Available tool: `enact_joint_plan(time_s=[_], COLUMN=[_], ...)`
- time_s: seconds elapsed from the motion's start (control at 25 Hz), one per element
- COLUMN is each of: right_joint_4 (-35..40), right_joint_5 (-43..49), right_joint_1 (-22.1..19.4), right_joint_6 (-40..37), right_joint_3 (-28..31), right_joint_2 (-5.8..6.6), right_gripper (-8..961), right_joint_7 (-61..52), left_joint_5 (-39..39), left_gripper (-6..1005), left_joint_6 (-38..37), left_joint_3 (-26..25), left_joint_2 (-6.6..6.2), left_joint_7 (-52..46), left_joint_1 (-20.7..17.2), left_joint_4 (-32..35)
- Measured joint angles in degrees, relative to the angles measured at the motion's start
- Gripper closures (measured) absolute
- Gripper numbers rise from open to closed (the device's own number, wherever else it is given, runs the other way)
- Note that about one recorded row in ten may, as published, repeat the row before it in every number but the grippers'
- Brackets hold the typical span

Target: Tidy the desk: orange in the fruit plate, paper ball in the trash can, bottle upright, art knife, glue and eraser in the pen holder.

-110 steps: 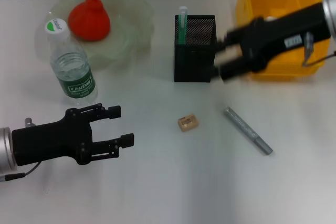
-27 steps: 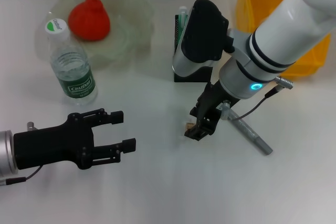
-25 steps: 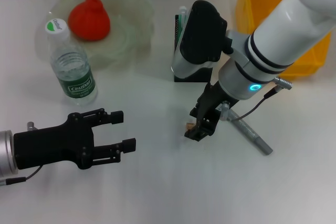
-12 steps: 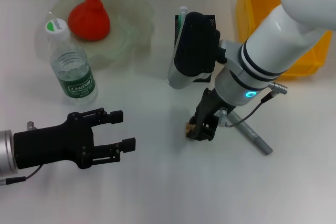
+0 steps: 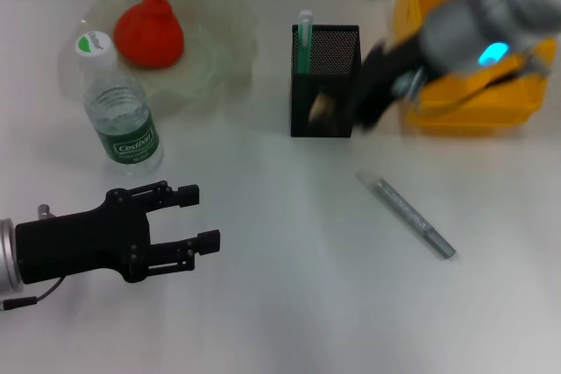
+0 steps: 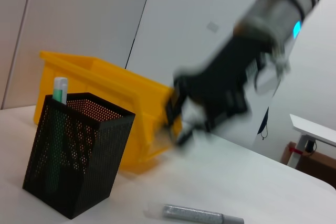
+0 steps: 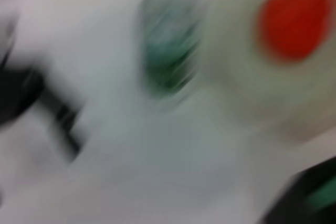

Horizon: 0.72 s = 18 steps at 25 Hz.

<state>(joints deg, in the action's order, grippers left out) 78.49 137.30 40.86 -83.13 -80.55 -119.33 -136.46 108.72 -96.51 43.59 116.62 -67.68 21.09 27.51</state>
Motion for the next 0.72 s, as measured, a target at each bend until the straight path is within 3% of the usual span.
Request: enact_joint_plan(time_s=[0.08,0.2,0.32,0.6,0.72], right_joint_4=[5.6,4.6,-1.1,-1.3,0.7], right_joint_5=[-2.3,-4.5,-5.2,-5.3,-4.6], right_joint_1=[-3.4,-4.6,-4.1,-3.8,-3.5], right_joint_6=[4.9,9.5,13.3,12.4,6.0], right_joint_3=[7.5,9.0,8.5,8.4,8.8], right_joint_2=[-0.21,-0.11,-0.02,-0.02,0.05], right_gripper=[645,626,608,564,530], right_joint_7=[0.1,1.4,2.8,3.0,2.3], left_joint_5=[0.0,0.0,0.0,-0.1,-0.1], left_gripper=[214,214,214,214,214], left_joint_6=[0.0,0.0,0.0,0.0,-0.2], left_joint_3=[0.0,0.0,0.0,0.0,0.0], left_joint_2=[0.03,0.06,-0.02,-0.10,-0.10], left_joint_7=[0.0,0.0,-0.3,-0.6,-0.7], left_joint_1=[0.1,0.2,0.6,0.9,1.1], left_joint_4=[0.0,0.0,0.0,0.2,0.2])
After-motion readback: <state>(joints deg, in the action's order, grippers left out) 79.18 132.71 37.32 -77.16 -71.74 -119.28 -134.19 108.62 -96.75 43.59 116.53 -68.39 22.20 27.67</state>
